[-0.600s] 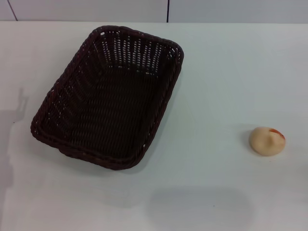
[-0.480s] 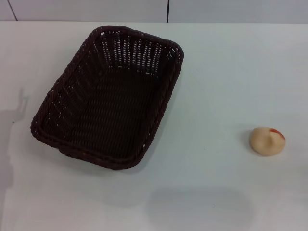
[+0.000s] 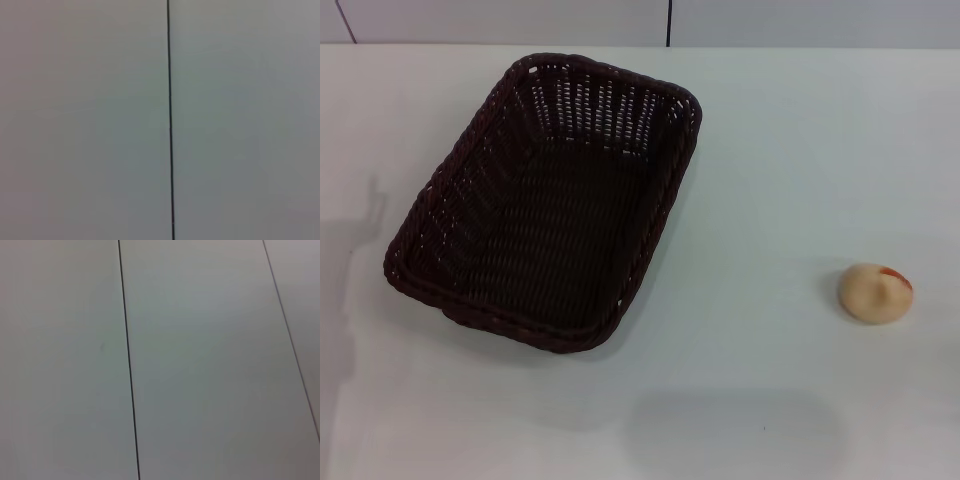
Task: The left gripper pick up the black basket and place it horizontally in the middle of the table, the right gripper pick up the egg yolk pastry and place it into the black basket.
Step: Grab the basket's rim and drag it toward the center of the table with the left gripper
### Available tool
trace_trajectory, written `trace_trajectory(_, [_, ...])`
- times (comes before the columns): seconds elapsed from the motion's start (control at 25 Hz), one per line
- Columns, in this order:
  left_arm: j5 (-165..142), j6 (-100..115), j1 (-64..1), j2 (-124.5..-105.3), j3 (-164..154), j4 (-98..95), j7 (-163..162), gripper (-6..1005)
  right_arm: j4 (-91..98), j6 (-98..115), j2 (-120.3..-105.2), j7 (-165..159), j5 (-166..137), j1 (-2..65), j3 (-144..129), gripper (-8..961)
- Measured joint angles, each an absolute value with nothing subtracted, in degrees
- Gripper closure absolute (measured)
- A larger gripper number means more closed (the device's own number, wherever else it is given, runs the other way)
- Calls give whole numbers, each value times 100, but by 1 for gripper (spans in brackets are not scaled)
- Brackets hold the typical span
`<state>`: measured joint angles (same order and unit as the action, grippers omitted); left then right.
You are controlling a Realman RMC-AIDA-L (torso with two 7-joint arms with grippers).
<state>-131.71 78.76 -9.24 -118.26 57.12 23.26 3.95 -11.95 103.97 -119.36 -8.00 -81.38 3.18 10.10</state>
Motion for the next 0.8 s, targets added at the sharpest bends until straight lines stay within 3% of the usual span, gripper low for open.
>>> trace_trajectory(0.16, [-13215,7597,-935,-11666,5743,2802,403,218,-1196,10397,-11935,-800,-8150,322,1010,149])
trace_trajectory(0.36, [-13739,5578,-913,-11122,6025,4117,404,223,-1196,10397,-11935,-799,-8143,299,1011,149])
trace_trajectory(0.48, [-14488,3717,-902,-10959,6669,5038,374,226,-1195,10397,-11935,-800,-8135,291,1011,149])
trace_trajectory(0.56, [-14927,2678,-858,-10936,7069,5621,380,228,-1196,10397,-11935,-800,-8134,281,1012,149])
trace_trajectory(0.72, [-15638,1655,-716,-11069,7581,6303,408,233,-1195,10397,-11935,-800,-8132,273,1014,149])
trace_trajectory(0.8, [-16310,1067,-453,-11322,8073,7193,409,235,-1193,10397,-11935,-800,-8130,269,1015,149])
